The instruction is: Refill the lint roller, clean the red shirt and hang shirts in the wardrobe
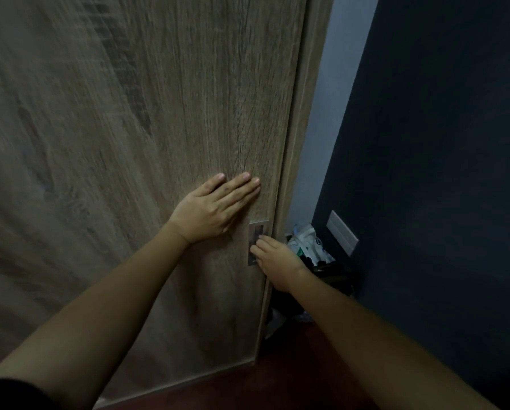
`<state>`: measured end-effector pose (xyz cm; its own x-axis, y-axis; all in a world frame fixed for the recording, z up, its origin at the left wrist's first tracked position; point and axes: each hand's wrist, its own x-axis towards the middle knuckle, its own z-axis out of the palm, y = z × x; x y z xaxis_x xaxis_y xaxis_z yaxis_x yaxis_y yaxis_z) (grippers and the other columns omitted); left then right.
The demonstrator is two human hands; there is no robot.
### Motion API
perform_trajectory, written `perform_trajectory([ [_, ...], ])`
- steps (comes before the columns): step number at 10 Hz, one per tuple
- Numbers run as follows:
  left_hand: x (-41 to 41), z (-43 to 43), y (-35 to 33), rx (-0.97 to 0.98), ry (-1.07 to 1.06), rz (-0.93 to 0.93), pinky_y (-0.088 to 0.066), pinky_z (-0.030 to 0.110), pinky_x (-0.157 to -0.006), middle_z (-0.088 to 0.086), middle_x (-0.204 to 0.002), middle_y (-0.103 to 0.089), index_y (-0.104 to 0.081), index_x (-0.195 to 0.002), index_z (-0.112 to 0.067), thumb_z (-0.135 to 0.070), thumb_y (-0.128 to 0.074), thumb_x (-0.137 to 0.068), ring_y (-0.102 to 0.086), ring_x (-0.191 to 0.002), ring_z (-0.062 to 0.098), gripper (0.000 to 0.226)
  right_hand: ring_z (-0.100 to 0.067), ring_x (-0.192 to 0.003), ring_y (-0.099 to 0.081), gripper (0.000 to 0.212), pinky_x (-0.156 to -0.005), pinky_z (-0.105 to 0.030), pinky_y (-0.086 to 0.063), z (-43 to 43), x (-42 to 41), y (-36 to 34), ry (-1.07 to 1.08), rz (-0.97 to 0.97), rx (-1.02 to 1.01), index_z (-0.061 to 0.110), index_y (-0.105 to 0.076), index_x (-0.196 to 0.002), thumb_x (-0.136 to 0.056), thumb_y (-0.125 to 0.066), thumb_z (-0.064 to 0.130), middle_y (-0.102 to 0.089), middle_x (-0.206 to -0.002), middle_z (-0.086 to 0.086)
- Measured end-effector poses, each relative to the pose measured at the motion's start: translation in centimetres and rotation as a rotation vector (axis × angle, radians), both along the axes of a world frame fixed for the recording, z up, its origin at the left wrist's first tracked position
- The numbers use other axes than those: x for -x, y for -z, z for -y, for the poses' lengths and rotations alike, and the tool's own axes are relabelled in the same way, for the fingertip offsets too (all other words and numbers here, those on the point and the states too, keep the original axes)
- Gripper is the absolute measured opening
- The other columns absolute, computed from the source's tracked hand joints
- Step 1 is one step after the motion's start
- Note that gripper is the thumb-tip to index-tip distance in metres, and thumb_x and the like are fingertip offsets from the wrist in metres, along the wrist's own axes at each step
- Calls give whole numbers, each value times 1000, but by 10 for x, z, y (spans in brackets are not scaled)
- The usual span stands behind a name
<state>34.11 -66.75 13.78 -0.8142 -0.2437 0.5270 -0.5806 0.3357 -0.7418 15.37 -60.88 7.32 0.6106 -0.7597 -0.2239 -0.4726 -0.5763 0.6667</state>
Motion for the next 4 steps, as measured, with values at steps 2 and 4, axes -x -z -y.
perform_trajectory([
  [2,10,-19,-5,-221,65,-186,-3,35,-115,3,-147,-36,-37,-139,-11,-20,-41,-79,-24,-139,18,61,-29,-117,-46,39,-112,-37,-27,-9,5,2,-10,239,-98,7,-54,-122,-86,-52,21,-52,-123,-11],
  [4,79,-74,8,-628,78,-457,-21,32,-112,17,-140,-46,-44,-134,0,-5,-41,-72,-42,-132,28,62,-31,-102,-55,27,-90,-39,-46,-44,70,-22,346,672,-62,4,-59,-107,-86,-52,19,-62,-109,-17],
])
